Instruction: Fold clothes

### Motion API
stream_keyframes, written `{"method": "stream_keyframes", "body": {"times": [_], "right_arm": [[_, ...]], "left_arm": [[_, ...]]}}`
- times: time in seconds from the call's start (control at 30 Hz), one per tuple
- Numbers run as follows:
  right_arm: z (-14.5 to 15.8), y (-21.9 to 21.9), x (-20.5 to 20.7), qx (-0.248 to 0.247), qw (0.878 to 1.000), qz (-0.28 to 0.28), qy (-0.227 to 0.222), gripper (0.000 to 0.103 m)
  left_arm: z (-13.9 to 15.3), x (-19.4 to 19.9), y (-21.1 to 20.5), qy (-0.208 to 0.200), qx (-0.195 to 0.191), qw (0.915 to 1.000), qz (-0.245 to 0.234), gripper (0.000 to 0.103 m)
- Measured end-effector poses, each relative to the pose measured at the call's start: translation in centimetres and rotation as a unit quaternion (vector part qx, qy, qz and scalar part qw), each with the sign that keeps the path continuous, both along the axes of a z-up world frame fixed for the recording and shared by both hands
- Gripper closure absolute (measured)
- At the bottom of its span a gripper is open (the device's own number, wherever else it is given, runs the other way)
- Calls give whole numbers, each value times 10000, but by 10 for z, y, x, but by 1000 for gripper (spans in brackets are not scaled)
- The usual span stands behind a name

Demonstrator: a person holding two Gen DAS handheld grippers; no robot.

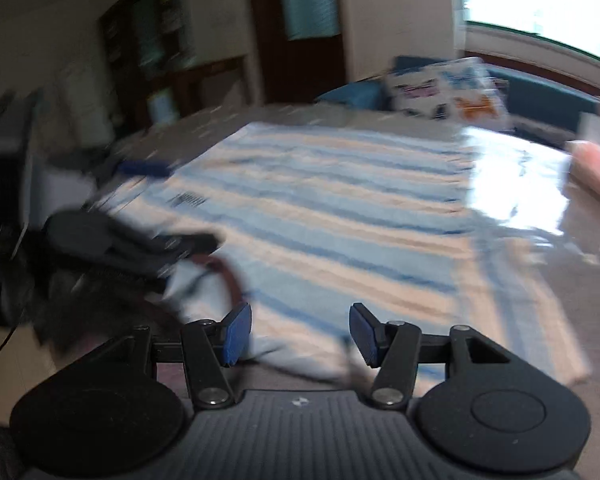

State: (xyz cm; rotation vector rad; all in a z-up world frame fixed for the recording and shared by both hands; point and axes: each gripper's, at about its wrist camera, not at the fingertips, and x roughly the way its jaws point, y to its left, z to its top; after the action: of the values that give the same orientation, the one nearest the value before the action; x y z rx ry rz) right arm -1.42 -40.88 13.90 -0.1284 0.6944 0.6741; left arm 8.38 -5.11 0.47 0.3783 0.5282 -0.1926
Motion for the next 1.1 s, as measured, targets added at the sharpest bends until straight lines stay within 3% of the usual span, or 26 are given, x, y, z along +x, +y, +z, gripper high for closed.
{"method": "stream_keyframes", "body": {"times": [0.1, 0.27, 0.43, 0.57, 0.63, 0.73, 0.93, 1.1], "right_arm": [[0, -32, 15, -101, 9967, -799, -34, 48], [-10, -72, 35, -437, 9815, -1864, -72, 48], [-20, -88, 45, -449, 9723, -2295, 66, 52], [-26, -92, 47, -359, 9701, -2393, 198, 63], [-27, -93, 46, -343, 9693, -2426, 185, 82], [-26, -95, 46, -214, 9698, -2417, 231, 92], [-3, -94, 37, 199, 9754, -2194, 106, 94], [28, -72, 26, 598, 9872, -1473, -142, 94]], "left_arm": [[-1, 2, -10, 59, -43, 9999, -96, 3], [-1, 4, -30, 105, -65, 9995, -295, 0], [-2, 8, -49, 154, -85, 9989, -431, 0], [-3, 13, -62, 217, -77, 9985, -498, 0], [-6, 16, -70, 265, -36, 9981, -549, 0], [-9, 18, -82, 305, 28, 9975, -643, 0], [-18, 20, -97, 391, 85, 9960, -802, 0], [-17, 17, -95, 355, 68, 9964, -761, 0]]}}
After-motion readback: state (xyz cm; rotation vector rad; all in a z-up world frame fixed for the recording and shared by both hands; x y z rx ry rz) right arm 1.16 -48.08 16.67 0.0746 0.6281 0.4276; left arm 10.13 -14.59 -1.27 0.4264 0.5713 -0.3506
